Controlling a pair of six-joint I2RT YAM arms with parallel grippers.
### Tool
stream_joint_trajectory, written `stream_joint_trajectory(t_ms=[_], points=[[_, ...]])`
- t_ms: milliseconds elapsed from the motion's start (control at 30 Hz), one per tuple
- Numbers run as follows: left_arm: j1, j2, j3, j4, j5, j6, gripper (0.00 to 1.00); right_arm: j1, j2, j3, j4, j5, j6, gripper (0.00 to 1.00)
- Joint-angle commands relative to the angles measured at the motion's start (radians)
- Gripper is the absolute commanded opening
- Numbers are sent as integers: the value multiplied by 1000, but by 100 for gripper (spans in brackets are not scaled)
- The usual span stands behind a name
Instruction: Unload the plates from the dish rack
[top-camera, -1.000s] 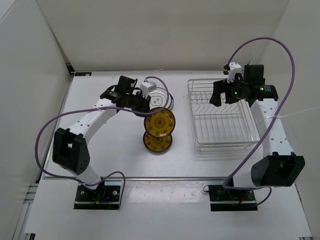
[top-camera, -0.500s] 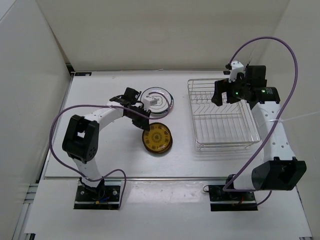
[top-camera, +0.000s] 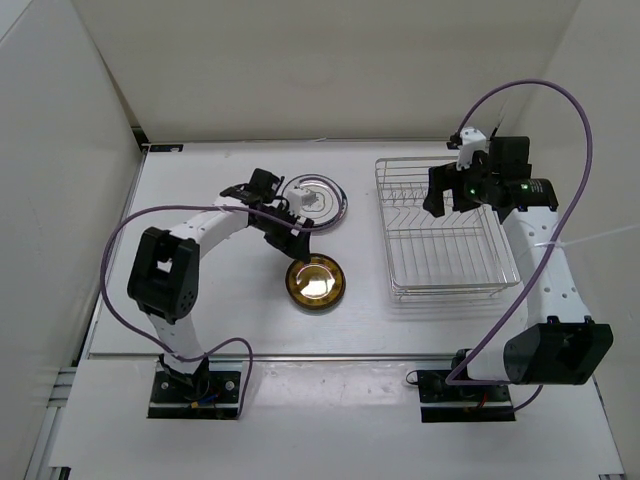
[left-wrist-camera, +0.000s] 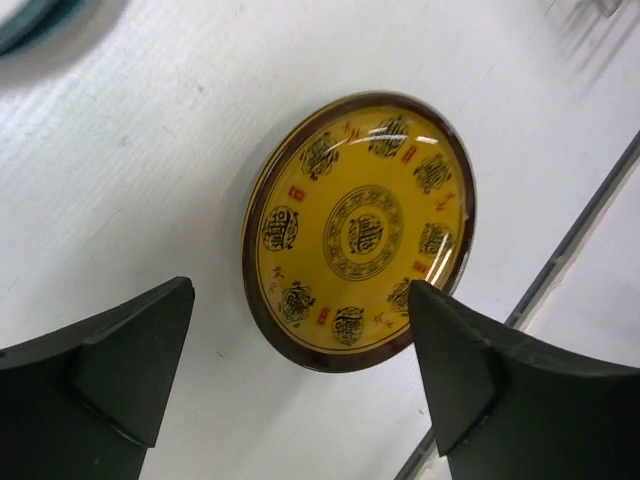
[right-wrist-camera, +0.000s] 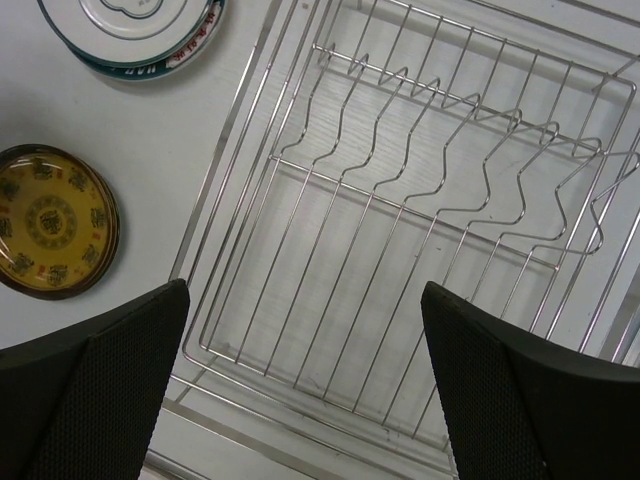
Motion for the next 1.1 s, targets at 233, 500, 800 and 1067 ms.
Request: stream_joint_trajectory(t_ms=[233, 500, 800, 1067], points=[[20, -263, 128, 21, -284, -56, 100, -34, 6, -11, 105, 189, 99, 100], [262, -318, 243, -28, -692, -191, 100, -111, 6, -22, 168, 286, 173, 100], [620, -483, 74, 7, -627, -188, 100, -277, -4, -137, 258, 353, 150, 100], [764, -583, 12, 17, -530, -156, 100, -366, 26, -136, 249, 301, 118, 100]])
